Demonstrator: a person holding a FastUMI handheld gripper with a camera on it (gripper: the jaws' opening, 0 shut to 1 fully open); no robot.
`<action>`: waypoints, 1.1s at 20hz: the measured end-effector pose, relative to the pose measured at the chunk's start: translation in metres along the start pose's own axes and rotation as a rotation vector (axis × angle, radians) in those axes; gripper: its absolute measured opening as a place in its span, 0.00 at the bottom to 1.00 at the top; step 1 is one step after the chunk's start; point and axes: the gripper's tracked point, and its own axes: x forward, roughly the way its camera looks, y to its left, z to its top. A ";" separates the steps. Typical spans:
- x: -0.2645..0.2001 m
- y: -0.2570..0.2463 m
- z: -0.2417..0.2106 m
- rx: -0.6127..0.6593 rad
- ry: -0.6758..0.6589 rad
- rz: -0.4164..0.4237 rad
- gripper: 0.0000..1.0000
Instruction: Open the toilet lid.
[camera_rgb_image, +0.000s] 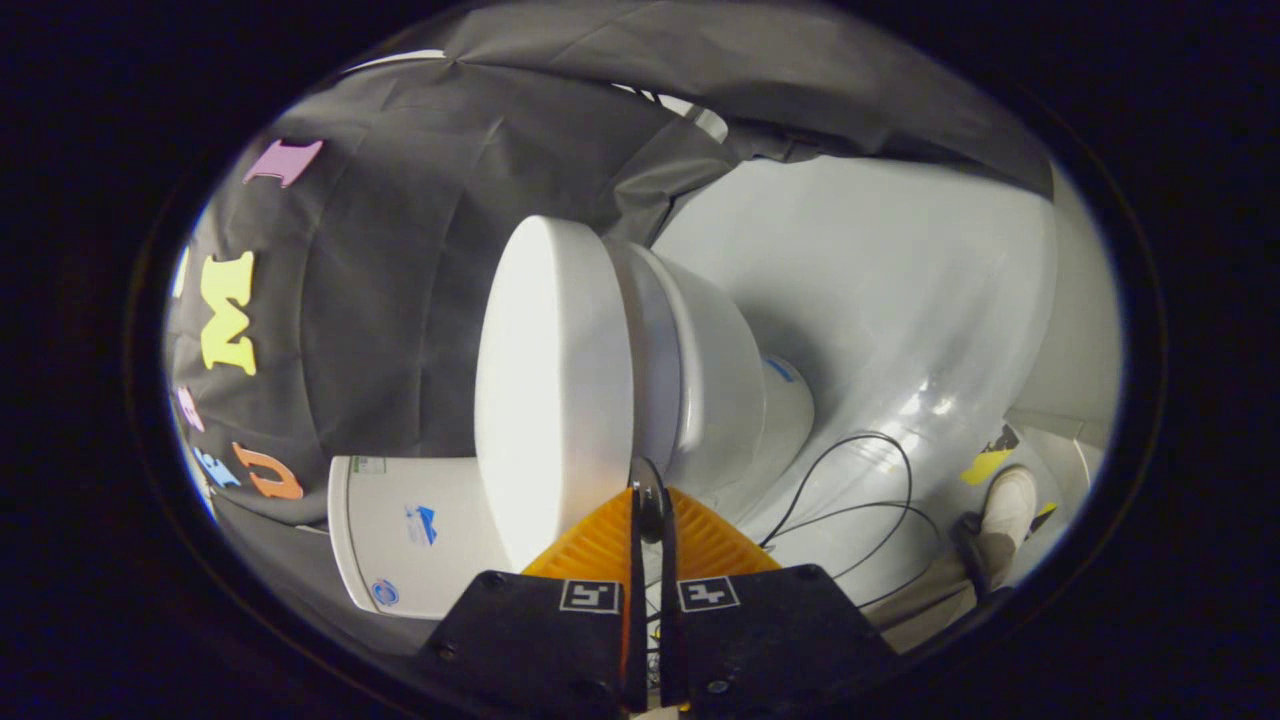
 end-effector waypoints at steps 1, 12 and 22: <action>-0.001 0.002 0.001 0.005 0.000 0.008 0.08; -0.024 0.037 -0.002 -0.077 0.018 0.017 0.05; -0.050 0.073 -0.013 -0.158 0.053 0.013 0.04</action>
